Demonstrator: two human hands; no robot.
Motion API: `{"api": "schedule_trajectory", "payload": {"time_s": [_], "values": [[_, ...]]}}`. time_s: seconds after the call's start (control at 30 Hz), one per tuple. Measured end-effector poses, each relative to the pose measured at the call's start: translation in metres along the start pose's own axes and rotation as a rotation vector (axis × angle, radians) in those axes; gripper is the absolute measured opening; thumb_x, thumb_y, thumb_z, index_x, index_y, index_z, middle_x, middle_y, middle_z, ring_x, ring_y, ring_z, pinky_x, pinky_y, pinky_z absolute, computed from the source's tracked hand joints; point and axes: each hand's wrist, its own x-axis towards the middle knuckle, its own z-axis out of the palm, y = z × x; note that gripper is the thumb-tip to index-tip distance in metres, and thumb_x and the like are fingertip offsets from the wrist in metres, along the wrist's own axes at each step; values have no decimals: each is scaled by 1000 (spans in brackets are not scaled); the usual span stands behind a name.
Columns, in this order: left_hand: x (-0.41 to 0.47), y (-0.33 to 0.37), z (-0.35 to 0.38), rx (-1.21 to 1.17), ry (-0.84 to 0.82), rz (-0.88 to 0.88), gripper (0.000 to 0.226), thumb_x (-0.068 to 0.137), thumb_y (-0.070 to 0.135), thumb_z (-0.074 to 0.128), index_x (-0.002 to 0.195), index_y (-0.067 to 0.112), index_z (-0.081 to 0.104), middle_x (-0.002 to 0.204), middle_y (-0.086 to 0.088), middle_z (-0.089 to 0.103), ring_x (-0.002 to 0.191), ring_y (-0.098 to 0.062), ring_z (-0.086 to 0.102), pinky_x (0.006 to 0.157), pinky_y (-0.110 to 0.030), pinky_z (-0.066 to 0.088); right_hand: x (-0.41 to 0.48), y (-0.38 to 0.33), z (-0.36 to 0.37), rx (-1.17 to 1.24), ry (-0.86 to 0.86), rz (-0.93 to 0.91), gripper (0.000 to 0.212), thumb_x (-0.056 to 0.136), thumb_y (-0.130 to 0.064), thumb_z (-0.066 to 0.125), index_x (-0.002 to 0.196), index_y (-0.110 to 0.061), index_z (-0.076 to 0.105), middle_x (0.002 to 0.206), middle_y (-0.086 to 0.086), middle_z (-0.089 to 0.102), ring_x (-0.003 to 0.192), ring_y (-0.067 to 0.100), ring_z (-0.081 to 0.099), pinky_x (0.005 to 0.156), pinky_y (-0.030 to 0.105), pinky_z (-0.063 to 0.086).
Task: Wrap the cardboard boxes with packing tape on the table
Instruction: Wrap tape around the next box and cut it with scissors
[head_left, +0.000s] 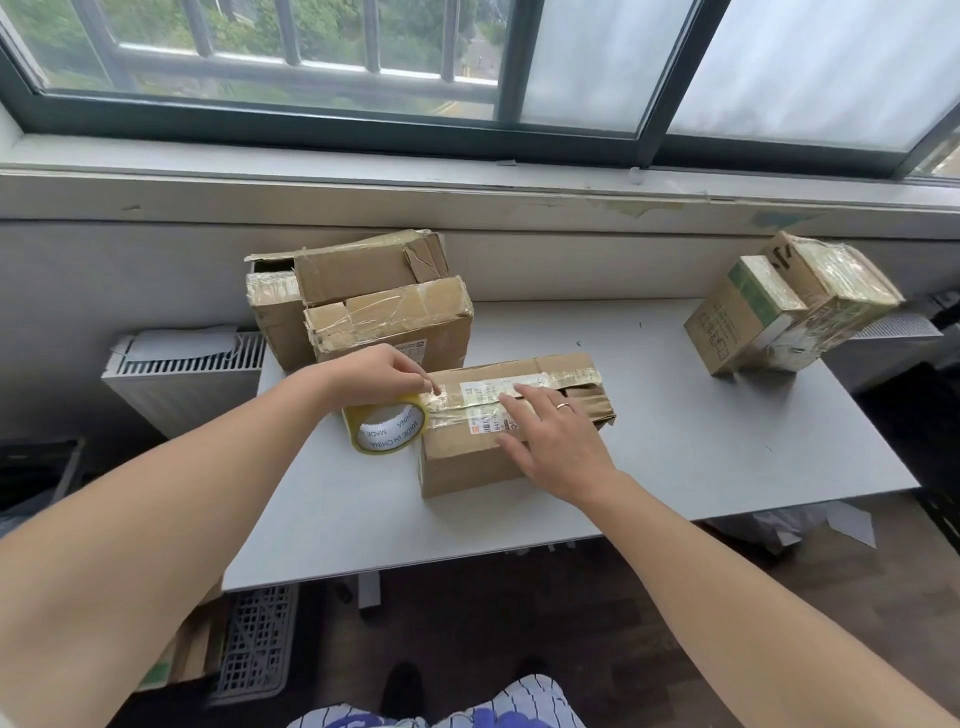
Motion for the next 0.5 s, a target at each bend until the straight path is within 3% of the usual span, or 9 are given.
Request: {"api": "schedule_trajectory", "payload": {"time_s": [0.07,0.17,0.3,0.43,0.5], "values": [[1,3,1,18,0,-12,21,102,33,60,100,36,81,66,28,65,58,2,55,52,-12,38,-1,4,2,-38,21,80,65,100,-55,33,147,-14,50,153,14,47,140,34,46,113,54,39],[1,8,4,52,-8,-12,22,102,34,59,100,36,81,78,22,68,58,3,55,52,-13,39,-10,12,6,-21,-79,219,69,105,-58,25,159,-15,29,168,11,21,155,30,19,125,52,16],[2,19,3,113,-49,4,23,101,40,58,98,41,81,88,10,73,74,-9,58,70,-24,47,-16,22,3,-19,-272,196,79,104,-64,17,164,-16,2,172,3,-8,158,22,-9,126,52,-3],[9,26,7,131,-86,-5,20,96,51,61,91,50,80,85,2,65,78,-16,54,74,-32,45,-15,26,-6,38,-379,182,82,102,-67,14,163,-18,-8,169,0,-19,156,19,-17,125,52,-10],[8,33,10,138,-92,-1,20,95,51,62,91,46,81,82,7,66,76,-15,56,74,-31,48,-16,24,-6,48,-392,176,82,102,-67,16,163,-17,-7,168,-2,-19,156,19,-16,125,53,-11]]}}
